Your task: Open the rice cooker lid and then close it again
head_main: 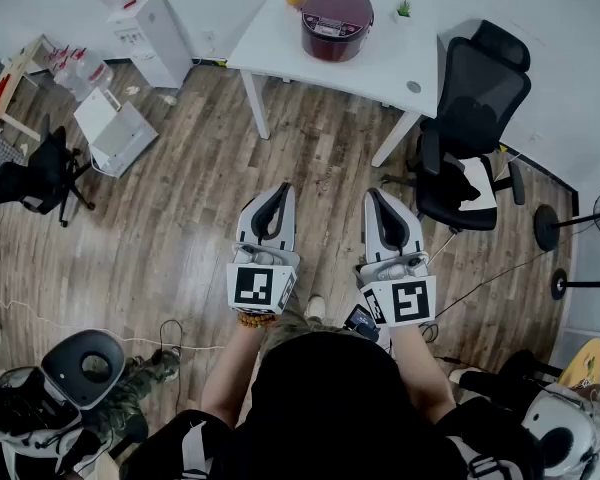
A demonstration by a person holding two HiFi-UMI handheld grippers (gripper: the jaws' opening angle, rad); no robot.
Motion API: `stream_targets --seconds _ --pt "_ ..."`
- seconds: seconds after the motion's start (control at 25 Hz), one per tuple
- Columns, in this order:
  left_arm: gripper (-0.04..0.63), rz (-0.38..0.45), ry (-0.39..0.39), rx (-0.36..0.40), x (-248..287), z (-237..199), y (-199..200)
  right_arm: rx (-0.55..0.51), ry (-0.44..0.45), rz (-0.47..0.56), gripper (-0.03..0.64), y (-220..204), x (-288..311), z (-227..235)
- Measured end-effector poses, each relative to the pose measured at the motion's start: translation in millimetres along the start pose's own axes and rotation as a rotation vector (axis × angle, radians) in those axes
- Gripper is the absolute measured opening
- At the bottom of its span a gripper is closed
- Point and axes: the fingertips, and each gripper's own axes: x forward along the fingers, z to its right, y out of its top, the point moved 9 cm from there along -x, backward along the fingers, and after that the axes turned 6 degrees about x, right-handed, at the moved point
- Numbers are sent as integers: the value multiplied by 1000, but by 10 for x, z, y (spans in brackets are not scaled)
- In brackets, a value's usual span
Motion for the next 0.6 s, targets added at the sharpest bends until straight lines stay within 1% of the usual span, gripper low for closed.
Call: stream_targets --seconds 0.2,0.4,0.6 --pt "23 -13 -16 -26 409 -341 -68 -18 -13 -33 28 -33 493 37" --pt "23 -16 -73 -48 901 -694 -129 -35 -59 -89 28 -142 1060 131" --pt "23 -31 -136 -64 1309 -1141 -191 -17 -71 -105 29 -201 1621 140"
